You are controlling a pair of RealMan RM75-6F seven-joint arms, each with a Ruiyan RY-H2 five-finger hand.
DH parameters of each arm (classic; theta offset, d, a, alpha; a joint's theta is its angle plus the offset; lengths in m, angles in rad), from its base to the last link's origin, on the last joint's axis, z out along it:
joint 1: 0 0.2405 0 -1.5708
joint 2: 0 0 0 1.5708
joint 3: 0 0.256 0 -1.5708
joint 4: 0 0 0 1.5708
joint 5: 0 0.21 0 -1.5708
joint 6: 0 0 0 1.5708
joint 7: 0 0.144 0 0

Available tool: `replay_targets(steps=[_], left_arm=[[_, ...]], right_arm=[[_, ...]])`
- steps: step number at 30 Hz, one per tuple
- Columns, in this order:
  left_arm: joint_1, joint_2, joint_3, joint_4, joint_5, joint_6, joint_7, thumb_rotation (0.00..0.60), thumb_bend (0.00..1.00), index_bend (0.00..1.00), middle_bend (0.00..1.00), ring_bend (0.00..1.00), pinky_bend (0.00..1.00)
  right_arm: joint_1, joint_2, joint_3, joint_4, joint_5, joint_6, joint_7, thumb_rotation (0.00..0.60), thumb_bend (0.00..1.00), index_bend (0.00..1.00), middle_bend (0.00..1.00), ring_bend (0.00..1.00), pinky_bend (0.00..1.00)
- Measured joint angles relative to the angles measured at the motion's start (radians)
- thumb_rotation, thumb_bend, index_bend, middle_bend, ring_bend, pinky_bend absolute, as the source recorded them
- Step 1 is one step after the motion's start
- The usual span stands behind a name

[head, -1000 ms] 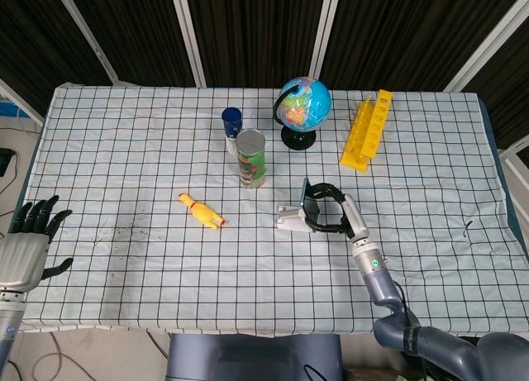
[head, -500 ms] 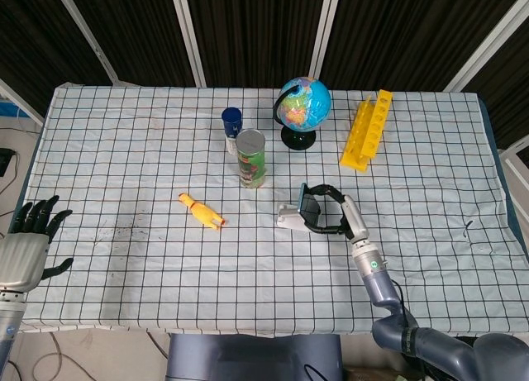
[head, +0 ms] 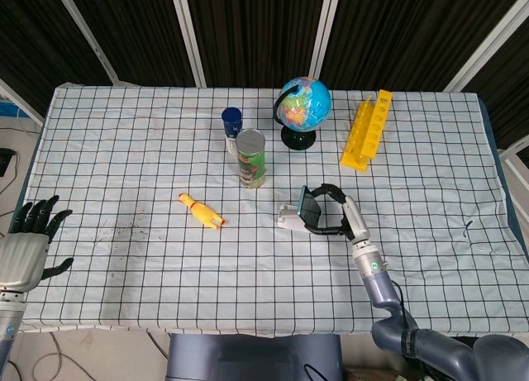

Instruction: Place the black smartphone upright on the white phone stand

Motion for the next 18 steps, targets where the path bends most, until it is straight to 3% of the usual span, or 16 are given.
replay_targets(steps=[11,18], left_arm=[[0.000,0.000,0.000,0.001,0.000,0.001,-0.001,0.600,0.10,0.19,0.00,0.00,0.00],[0.000,-0.001,0.000,0.002,0.001,0.001,-0.004,0.600,0.10,0.19,0.00,0.00,0.00]], right_arm=[[-0.009,-0.003,-0.001,-0.004,-0.002,0.017,-0.020,0.600,0.05,0.26,0.25,0.04,0.18],[-0.013,0.003,-0.003,-0.012,0.001,0.015,-0.031,0.600,0.02,0.07,0.09,0.01,0.17]])
